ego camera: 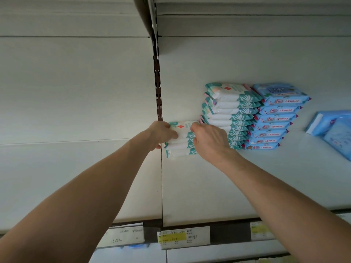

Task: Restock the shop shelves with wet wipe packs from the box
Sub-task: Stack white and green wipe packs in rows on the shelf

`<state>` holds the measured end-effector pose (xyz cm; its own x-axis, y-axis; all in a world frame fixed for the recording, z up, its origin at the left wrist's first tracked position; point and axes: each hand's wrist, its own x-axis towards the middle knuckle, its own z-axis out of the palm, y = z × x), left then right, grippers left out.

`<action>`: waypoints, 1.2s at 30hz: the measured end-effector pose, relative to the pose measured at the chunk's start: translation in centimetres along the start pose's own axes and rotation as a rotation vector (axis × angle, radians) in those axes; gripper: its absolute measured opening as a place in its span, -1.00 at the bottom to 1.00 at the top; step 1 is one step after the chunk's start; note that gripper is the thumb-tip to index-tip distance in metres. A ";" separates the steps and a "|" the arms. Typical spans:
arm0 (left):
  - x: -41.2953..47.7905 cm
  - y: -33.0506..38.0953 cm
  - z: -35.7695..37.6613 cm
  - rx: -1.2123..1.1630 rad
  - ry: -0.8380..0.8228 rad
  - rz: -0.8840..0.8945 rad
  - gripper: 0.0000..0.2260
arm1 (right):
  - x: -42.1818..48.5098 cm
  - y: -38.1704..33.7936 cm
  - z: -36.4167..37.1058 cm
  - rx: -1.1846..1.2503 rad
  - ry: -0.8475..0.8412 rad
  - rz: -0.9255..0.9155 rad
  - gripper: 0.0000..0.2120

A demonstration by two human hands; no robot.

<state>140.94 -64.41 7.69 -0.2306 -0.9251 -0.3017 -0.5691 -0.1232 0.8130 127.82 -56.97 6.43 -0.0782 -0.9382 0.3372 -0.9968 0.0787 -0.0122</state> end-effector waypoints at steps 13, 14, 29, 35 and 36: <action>0.6 -1.7 0.4 -0.208 0.005 -0.213 -0.90 | 0.9 -0.4 0.2 -0.133 -0.118 -0.084 -0.50; 0.6 -1.8 0.4 -0.218 0.002 -0.216 -0.91 | 0.8 -0.2 0.2 -0.133 -0.106 -0.088 -0.51; 0.6 -4.3 3.3 0.458 0.134 0.133 -0.44 | 0.6 0.6 0.4 -0.152 -0.065 -0.130 -0.44; 0.6 -4.2 2.7 0.479 0.115 0.139 -0.50 | 0.6 0.7 0.3 -0.142 -0.056 -0.147 -0.45; 0.5 -4.0 2.3 0.408 0.070 0.112 -0.52 | 0.6 0.8 0.3 -0.142 -0.052 -0.149 -0.47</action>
<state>141.31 -63.56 3.13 -0.2626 -0.9486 -0.1765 -0.8125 0.1188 0.5707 127.02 -57.56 6.33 0.0652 -0.9588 0.2764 -0.9855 -0.0185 0.1686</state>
